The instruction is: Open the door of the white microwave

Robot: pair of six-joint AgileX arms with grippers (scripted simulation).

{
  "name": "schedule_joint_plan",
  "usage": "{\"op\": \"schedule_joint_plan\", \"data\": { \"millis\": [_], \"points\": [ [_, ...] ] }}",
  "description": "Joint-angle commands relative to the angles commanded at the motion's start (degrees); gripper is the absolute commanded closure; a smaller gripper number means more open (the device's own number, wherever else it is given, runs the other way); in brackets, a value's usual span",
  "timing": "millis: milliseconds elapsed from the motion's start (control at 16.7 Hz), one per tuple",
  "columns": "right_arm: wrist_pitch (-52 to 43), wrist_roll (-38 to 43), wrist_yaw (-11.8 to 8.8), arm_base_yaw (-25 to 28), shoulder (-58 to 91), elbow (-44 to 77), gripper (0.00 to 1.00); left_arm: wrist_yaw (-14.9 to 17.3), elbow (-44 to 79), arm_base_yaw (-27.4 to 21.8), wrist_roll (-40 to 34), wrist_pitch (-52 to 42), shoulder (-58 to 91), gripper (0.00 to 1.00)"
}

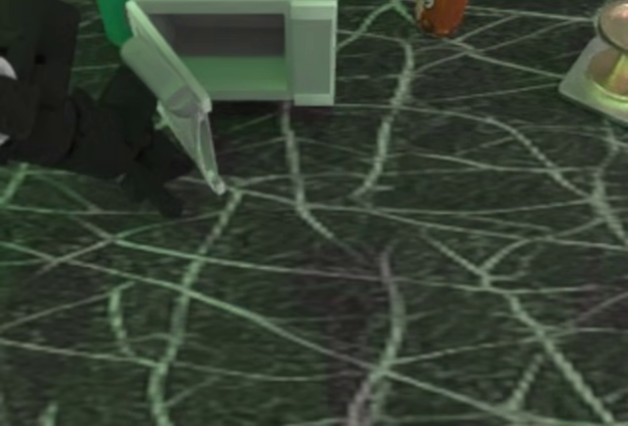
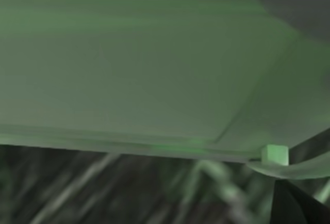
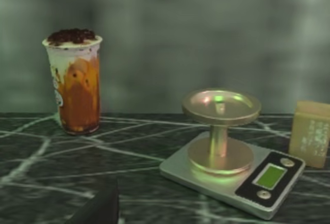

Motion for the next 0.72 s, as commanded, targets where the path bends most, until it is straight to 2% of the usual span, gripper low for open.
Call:
{"op": "schedule_joint_plan", "data": {
  "millis": [720],
  "points": [
    [0.0,0.0,0.0,0.0,0.0,0.0,0.0,1.3,0.4,1.1,2.4,-1.4,0.2,1.0]
  ]
}}
